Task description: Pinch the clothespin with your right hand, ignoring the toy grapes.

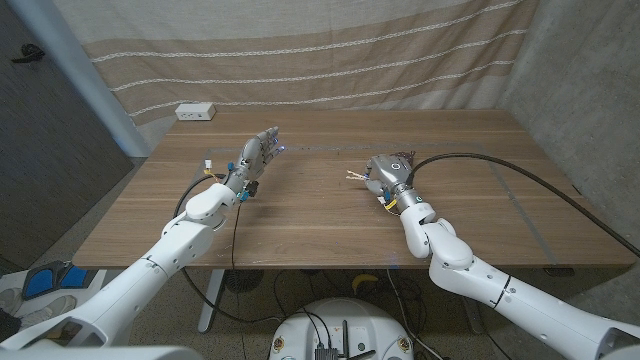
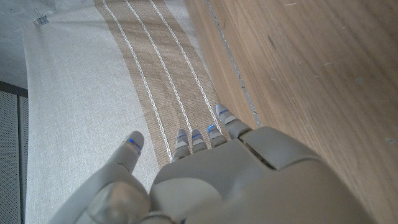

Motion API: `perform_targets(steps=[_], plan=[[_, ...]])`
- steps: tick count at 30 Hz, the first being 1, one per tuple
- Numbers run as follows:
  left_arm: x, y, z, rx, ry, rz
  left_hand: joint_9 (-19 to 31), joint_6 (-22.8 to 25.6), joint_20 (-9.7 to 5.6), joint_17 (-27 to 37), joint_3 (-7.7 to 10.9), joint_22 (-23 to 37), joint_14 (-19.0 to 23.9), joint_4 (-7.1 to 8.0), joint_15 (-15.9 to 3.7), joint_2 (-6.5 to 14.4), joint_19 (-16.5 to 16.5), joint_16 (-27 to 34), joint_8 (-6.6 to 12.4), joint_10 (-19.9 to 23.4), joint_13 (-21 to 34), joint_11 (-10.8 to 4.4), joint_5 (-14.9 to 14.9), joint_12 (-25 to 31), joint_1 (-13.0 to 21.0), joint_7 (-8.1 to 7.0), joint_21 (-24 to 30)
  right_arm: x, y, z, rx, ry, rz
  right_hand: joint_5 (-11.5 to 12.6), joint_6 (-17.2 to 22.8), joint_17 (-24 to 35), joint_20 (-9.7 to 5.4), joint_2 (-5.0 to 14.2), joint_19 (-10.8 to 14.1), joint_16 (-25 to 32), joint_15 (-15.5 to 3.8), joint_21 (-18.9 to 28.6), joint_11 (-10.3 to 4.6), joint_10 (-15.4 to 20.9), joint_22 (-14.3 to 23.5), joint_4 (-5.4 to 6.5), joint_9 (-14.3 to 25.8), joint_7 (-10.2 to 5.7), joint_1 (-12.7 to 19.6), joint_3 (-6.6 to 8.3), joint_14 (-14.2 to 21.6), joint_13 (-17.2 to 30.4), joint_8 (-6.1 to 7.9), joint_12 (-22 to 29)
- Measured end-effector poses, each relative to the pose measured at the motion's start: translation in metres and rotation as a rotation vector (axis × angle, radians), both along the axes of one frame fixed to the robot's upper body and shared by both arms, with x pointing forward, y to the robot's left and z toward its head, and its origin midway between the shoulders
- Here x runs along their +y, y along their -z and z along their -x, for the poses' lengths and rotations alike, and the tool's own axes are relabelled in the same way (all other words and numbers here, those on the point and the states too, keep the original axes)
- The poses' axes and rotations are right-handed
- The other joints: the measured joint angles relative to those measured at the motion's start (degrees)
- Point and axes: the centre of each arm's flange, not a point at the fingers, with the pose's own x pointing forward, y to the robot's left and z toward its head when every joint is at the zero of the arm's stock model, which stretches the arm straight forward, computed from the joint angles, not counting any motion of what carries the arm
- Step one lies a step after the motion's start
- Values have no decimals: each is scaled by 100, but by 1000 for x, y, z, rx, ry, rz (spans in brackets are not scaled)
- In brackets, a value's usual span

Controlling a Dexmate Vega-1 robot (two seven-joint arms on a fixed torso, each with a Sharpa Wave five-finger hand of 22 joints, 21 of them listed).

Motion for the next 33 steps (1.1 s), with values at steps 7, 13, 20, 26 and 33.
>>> perform_targets(steps=[7,13,20,26,33], plan=[[-1,-1,2,-6,2,0,0,0,0,0,24,0,0,-24,0,0,0,0,0,0,0,0,0,0,0,0,0,-2,-6,5,-30,-11,-24,107,-34,-72,61,0,60,-97,-1,37,61,61,0,13,0,35,0,48,60,26,4,0],[-1,-1,3,-9,2,0,0,0,0,0,24,0,0,-24,0,0,0,0,0,0,0,0,0,0,0,0,0,-3,-9,8,-56,-19,-41,214,-2,-99,61,-1,60,-161,-15,37,71,70,-16,-25,0,124,0,86,113,54,4,0],[0,-1,4,-12,2,0,0,0,0,0,24,0,0,-24,0,0,0,0,0,0,0,0,0,0,0,0,0,-3,-15,14,-91,-38,-68,342,-43,-150,61,-3,60,-206,-22,37,94,92,-16,-57,0,165,-2,119,120,80,4,0],[0,-1,5,-13,1,0,0,0,0,0,7,0,0,-41,0,0,0,0,0,0,0,0,0,0,0,0,0,-4,-19,18,-112,-63,-98,416,-10,-178,45,-77,44,-281,9,37,112,110,-15,-81,0,198,-76,143,151,106,5,0],[1,-1,5,-15,1,0,0,0,0,0,7,0,0,-40,0,0,0,0,0,0,0,0,0,0,0,0,0,-6,-22,23,-140,-88,-135,513,20,-178,39,-80,37,-334,-22,80,112,110,-15,-104,0,227,-78,165,182,133,16,0]])
